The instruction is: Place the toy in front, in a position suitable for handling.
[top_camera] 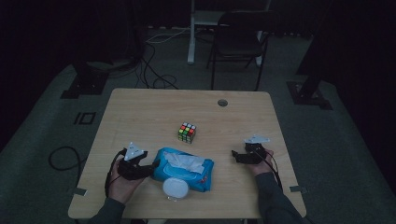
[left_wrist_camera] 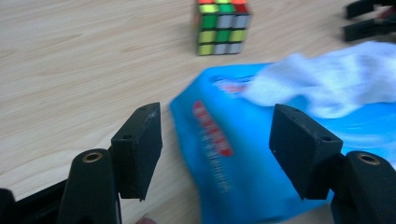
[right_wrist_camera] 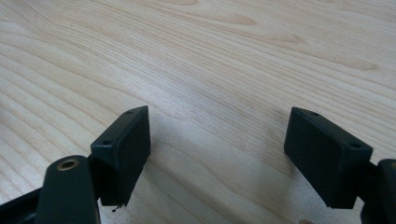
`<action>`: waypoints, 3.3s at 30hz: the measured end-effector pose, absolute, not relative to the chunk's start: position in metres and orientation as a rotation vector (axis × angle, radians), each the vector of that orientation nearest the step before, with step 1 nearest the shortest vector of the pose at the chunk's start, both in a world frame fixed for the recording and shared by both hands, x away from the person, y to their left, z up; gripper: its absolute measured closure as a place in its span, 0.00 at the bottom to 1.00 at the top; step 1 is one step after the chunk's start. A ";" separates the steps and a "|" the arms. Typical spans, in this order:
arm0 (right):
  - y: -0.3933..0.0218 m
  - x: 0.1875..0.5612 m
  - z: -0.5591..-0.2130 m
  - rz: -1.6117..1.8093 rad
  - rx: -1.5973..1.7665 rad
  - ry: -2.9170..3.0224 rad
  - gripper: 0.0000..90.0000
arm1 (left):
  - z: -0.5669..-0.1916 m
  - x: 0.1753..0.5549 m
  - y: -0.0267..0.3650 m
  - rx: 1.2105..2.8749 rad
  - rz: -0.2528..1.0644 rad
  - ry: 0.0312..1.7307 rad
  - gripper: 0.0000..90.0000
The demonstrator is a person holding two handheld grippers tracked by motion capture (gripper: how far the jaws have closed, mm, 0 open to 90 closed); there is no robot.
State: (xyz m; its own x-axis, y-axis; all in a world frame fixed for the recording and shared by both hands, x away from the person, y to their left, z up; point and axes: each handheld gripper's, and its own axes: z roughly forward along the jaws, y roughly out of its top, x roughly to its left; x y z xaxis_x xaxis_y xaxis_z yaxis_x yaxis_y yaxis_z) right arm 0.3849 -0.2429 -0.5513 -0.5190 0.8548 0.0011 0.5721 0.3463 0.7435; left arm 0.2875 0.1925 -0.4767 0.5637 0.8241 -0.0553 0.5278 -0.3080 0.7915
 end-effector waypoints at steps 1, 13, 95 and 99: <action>-0.243 0.385 -0.551 0.993 1.252 2.226 0.25 | -0.474 0.283 0.185 1.997 0.462 1.065 0.39; -0.243 0.385 -0.551 0.993 1.252 2.226 0.25 | -0.480 0.266 0.147 2.002 0.433 0.993 0.39; -0.243 0.385 -0.551 0.993 1.253 2.226 0.25 | -0.460 0.274 0.157 1.998 0.471 0.975 0.68; -0.243 0.385 -0.551 0.993 1.253 2.226 0.25 | -0.470 0.264 0.141 2.056 0.493 0.947 0.71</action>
State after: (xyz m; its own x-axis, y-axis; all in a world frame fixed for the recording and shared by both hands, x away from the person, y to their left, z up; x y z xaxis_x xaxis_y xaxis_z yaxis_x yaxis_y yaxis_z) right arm 0.3849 -0.2429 -0.5513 -0.5193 0.8546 0.0010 0.5715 0.3464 0.7439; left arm 0.2641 0.1408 -0.4704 0.6436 0.7651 0.0169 0.4524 -0.3982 0.7980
